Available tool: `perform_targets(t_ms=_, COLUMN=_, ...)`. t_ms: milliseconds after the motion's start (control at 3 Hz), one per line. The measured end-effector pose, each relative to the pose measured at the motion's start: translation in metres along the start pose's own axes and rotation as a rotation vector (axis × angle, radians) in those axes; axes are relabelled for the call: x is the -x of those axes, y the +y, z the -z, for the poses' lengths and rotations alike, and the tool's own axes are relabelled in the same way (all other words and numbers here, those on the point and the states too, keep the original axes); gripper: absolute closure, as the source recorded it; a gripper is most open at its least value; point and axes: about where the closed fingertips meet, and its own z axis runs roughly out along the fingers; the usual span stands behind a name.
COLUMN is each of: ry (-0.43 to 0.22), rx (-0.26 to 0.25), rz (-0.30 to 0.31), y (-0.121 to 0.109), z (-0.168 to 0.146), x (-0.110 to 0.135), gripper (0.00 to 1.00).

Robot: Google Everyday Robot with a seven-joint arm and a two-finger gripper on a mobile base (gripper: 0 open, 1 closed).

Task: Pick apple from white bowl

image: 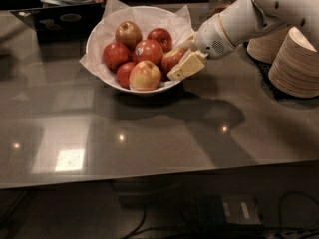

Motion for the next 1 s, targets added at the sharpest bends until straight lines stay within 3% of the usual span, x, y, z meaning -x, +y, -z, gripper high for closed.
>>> perform_targets(t_ms=333, ry=0.016, rx=0.011, rz=-0.013, y=0.001, z=-0.0082, x=-0.0058, gripper=0.39)
perform_targets(t_ms=1000, ry=0.025, rx=0.018, rz=-0.018, y=0.0017, z=-0.0126, x=-0.0081, gripper=0.81)
